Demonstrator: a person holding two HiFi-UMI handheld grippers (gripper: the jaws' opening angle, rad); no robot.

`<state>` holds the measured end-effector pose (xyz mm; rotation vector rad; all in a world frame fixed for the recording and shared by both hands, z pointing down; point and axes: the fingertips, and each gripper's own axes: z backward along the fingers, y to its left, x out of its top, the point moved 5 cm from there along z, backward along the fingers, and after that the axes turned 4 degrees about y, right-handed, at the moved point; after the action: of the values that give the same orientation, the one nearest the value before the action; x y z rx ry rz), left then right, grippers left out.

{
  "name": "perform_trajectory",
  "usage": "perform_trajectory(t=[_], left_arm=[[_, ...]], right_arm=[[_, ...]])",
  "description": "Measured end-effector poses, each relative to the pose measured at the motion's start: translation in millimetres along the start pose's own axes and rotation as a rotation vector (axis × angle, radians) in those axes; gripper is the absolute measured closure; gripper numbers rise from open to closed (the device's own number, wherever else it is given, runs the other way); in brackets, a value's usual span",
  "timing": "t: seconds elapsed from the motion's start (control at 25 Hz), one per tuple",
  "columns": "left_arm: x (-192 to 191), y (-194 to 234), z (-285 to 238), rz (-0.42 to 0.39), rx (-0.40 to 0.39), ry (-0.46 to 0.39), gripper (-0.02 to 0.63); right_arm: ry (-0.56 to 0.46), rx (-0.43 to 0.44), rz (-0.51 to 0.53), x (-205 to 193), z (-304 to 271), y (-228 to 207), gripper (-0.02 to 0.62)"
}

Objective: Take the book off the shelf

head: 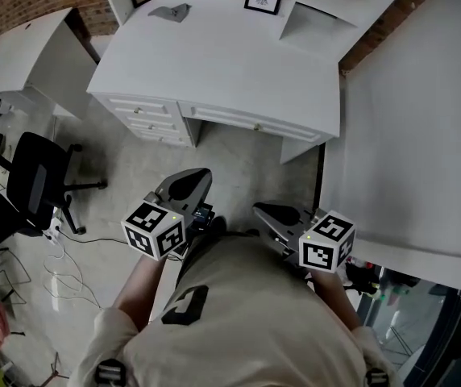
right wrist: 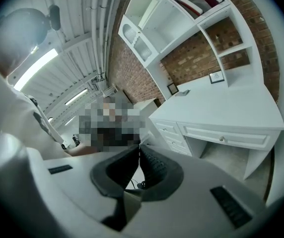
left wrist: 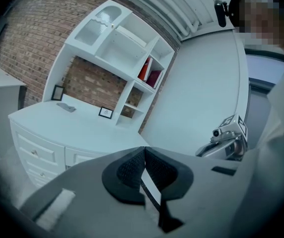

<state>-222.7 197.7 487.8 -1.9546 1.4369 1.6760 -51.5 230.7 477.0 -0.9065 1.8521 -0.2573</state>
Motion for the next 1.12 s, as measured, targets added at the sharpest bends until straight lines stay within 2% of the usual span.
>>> perform_trajectory(t=[0.52, 0.72, 0.96, 1.12], left_arm=[[-19.4, -29.1, -20.1, 0.002, -0.219, 0.111, 0.603], [-15.4, -27.1, -24.5, 0.006, -0.243, 0.128, 0.603], [-12.8, -31.6, -32.3, 0.008, -0.246, 0.135, 0.603], [-10.7, -36.1, -41.2, 0.025, -0.218, 0.123, 0.603]], right_arm=[[-0.021, -0.039, -0.087, -3.5, -21.3, -2.0, 0.589], [-0.045, -0.065, -0.124, -4.8, -16.3, -6.5, 0.589], [-0.038, -0.039, -0.122, 0.6, -19.1, -13.3, 0.589], [-0.031, -0.011, -0.105, 8.4, -15.7, -25.7, 0.589]])
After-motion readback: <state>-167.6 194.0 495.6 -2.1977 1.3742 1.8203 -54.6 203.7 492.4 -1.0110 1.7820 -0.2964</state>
